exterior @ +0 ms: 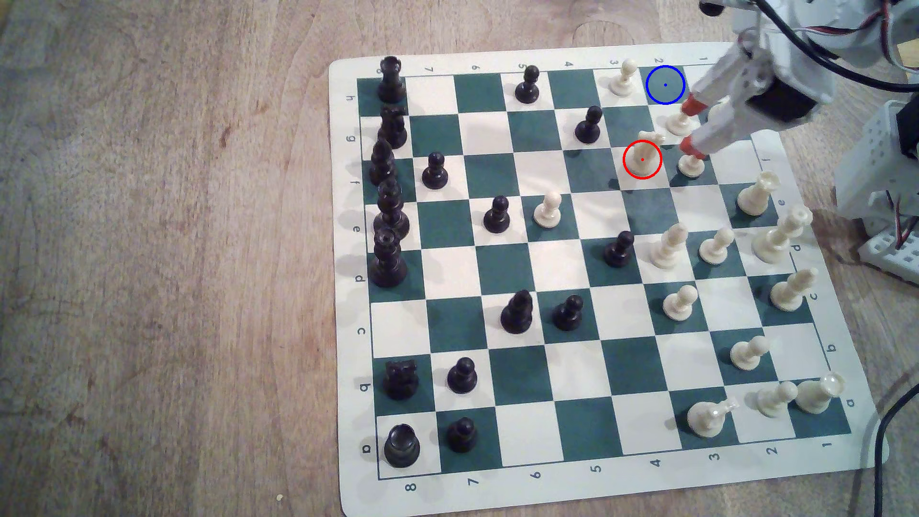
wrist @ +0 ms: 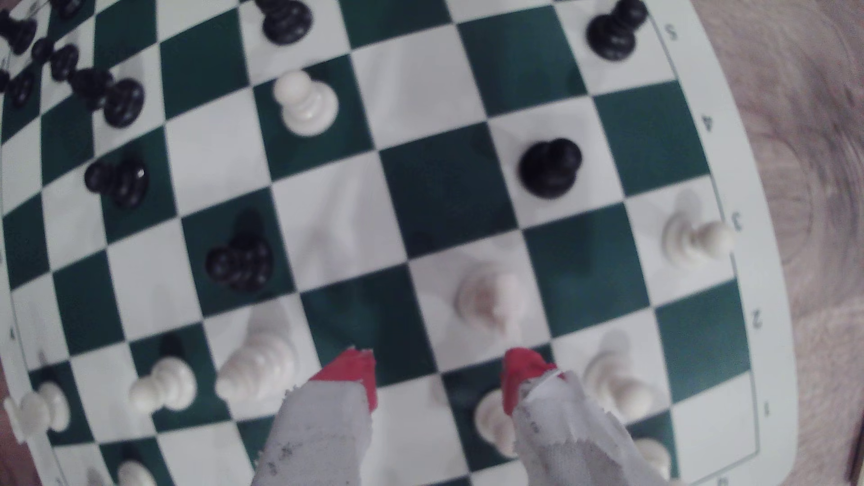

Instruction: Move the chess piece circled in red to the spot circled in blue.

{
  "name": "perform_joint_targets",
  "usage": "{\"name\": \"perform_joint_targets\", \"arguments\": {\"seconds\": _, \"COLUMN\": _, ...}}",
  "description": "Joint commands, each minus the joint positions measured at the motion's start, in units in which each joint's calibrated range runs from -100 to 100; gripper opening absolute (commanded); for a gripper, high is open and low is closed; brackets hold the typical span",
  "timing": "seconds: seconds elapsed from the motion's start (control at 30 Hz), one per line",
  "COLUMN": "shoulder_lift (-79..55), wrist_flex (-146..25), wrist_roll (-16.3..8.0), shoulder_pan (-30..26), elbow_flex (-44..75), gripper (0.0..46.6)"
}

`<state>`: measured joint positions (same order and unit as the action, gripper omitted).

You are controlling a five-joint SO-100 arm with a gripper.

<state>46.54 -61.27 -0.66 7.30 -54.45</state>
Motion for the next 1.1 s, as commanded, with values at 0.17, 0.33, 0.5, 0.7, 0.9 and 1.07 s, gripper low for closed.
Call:
{"name": "perform_joint_targets", "arguments": {"seconds": 0.17, "shoulder_lift": -8.8, "wrist_flex": 6.0, "wrist_roll": 2.0, "shoulder_pan": 5.7, "elbow_flex": 5.2, "gripper": 17.0}}
{"name": "perform_joint_targets", "arguments": {"seconds": 0.33, "shoulder_lift": -11.1, "wrist_flex": 7.5, "wrist_roll": 2.1, "shoulder_pan": 5.8, "elbow_flex": 4.7, "gripper": 17.5}}
{"name": "perform_joint_targets", "arguments": {"seconds": 0.5, "shoulder_lift": -15.7, "wrist_flex": 8.4, "wrist_roll": 1.8, "shoulder_pan": 4.9, "elbow_flex": 6.9, "gripper": 17.7}}
{"name": "perform_joint_targets", "arguments": {"seconds": 0.7, "shoulder_lift": -18.6, "wrist_flex": 10.9, "wrist_roll": 1.8, "shoulder_pan": 5.3, "elbow_flex": 6.9, "gripper": 17.6}}
{"name": "perform_joint_targets", "arguments": {"seconds": 0.9, "shoulder_lift": -21.9, "wrist_flex": 11.5, "wrist_roll": 1.4, "shoulder_pan": 4.9, "elbow_flex": 7.2, "gripper": 16.1}}
{"name": "perform_joint_targets", "arguments": {"seconds": 1.07, "shoulder_lift": -22.5, "wrist_flex": 11.7, "wrist_roll": 0.8, "shoulder_pan": 4.6, "elbow_flex": 6.9, "gripper": 15.7}}
